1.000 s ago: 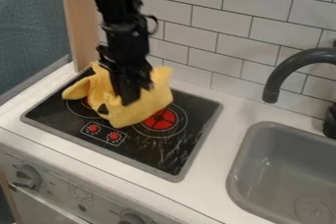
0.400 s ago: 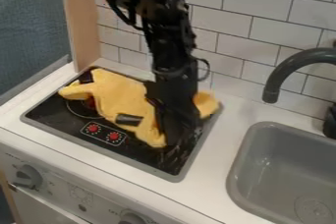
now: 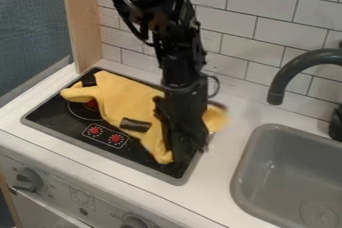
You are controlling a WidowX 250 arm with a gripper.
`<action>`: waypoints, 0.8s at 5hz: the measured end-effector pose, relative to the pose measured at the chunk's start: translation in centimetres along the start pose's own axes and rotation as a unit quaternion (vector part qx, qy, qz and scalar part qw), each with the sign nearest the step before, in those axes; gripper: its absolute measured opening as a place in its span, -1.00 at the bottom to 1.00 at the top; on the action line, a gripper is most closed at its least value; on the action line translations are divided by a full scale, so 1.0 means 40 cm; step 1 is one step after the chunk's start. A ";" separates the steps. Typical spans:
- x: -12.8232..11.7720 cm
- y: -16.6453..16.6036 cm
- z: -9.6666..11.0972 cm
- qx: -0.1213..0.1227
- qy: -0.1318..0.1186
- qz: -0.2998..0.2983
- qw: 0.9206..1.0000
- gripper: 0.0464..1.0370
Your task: Unfold the cloth from top left to bottom right
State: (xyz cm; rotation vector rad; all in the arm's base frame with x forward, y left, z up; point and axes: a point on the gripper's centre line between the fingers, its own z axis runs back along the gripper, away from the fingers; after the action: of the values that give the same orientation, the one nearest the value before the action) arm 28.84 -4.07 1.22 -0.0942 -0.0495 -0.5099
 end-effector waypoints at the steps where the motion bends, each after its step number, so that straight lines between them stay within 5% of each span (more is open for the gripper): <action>1: 0.006 -0.002 0.002 -0.006 -0.002 -0.003 1.000 -0.04; 2: 0.004 0.002 0.004 -0.011 -0.001 -0.005 1.000 0.58; 3: 0.003 -0.001 0.007 -0.022 -0.001 -0.006 1.000 0.96; 4: 0.001 -0.008 0.028 -0.034 -0.005 -0.012 0.999 0.94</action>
State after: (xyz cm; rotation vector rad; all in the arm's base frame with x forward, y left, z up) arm 28.68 -4.25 2.38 -0.1627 -0.0427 -0.5356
